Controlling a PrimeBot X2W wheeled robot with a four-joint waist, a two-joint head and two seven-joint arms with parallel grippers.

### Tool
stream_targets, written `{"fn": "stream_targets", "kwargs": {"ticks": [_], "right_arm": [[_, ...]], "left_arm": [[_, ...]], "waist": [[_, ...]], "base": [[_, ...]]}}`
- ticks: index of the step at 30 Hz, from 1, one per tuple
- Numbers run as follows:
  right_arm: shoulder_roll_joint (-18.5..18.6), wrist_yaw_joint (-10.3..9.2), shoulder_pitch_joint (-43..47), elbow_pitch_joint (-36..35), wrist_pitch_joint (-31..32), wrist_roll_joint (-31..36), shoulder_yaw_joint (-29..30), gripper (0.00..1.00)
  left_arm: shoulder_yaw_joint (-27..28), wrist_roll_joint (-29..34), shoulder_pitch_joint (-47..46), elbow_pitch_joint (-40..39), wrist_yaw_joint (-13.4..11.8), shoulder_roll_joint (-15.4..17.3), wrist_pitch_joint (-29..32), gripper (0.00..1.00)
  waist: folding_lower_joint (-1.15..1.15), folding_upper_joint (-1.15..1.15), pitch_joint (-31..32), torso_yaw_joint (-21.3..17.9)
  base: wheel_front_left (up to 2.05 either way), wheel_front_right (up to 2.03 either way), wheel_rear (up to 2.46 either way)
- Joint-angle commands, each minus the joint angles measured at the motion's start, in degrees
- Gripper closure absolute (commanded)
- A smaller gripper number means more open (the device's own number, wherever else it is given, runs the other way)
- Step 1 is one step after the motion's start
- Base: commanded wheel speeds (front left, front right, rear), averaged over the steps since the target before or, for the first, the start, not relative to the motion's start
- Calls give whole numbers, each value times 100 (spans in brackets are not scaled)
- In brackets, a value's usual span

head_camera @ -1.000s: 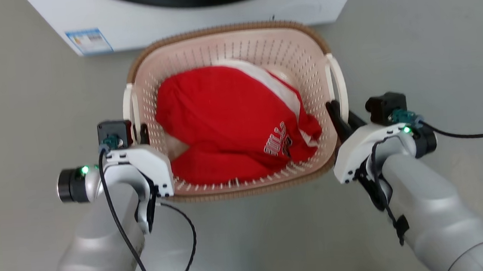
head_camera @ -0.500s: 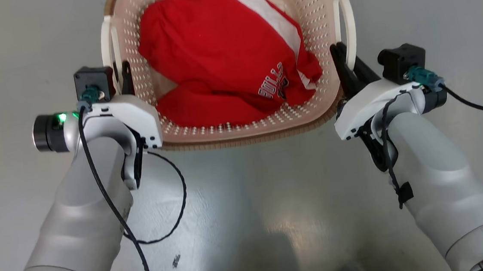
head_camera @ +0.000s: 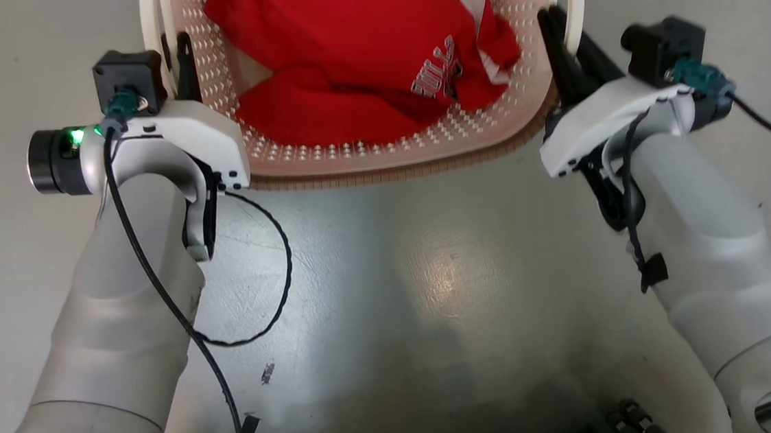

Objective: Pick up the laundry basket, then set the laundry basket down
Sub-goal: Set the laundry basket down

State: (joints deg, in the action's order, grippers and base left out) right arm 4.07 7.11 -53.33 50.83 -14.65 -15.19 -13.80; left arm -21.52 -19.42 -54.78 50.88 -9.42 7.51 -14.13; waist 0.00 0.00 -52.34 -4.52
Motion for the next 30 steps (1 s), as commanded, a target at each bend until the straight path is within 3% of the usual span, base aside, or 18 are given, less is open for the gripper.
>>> {"fn": "stream_targets", "kwargs": {"ticks": [1, 14, 30], "right_arm": [[-119, 37, 48, -140, -35, 85, -74, 100], [-119, 37, -155, -304, -35, 188, 117, 100], [-119, 37, -153, -246, -35, 9, 55, 100]], "left_arm": [[146, 167, -139, -188, 52, 126, -86, 100], [629, 619, -340, -346, 179, 3, -86, 100], [953, 1030, -442, -198, 329, -97, -86, 100]], "waist": [[0, 0, -123, -4], [0, 0, -613, -41], [0, 0, -770, -76]], "base": [[0, 0, 0], [0, 0, 0], [0, 0, 0]]}}
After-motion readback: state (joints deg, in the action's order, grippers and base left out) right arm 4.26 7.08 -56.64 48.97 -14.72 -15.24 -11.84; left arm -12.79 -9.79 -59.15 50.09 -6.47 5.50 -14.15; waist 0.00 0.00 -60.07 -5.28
